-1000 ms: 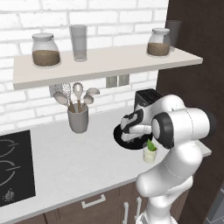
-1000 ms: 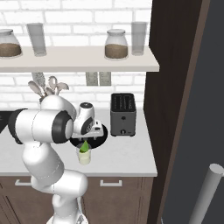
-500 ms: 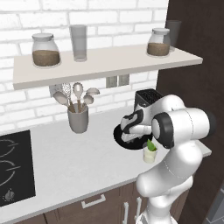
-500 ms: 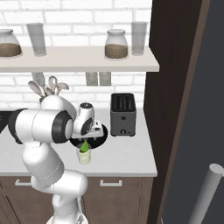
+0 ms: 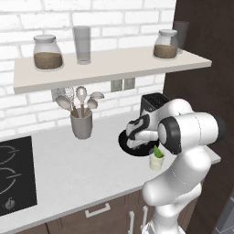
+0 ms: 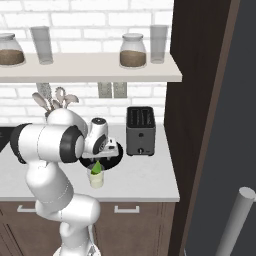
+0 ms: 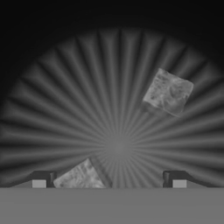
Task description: Grab a lemon wedge from the fridge and one ice cube from the ice bowl, and put them in the glass of lemonade.
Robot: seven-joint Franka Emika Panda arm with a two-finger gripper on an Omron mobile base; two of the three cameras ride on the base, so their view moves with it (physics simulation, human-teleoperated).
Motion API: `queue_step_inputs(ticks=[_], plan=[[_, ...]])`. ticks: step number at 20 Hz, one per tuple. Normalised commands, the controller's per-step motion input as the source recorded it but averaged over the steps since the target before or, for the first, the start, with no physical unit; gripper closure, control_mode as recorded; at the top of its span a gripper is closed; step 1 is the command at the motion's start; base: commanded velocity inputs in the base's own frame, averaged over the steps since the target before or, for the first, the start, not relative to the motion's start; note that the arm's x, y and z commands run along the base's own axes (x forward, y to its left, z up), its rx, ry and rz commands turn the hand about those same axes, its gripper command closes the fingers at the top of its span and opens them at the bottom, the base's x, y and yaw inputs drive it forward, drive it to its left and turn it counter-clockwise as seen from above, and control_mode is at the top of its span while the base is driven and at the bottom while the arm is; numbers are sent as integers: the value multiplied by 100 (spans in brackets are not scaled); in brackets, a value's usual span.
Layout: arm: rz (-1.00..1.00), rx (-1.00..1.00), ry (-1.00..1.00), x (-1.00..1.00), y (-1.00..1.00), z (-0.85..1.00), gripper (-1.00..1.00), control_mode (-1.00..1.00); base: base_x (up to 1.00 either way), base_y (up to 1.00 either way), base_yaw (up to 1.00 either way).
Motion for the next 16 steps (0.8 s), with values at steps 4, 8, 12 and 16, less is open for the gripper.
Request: queue_step_inputs(ticks=[4, 8, 12, 16], plan=[[0, 0, 6, 0, 0, -7, -100, -100, 0, 0, 0], [0, 0, 9, 0, 0, -9, 100, -100, 0, 0, 0], [0, 0, 10, 0, 0, -10, 100, -100, 0, 0, 0], [0, 0, 9, 0, 0, -8, 100, -100, 0, 0, 0]])
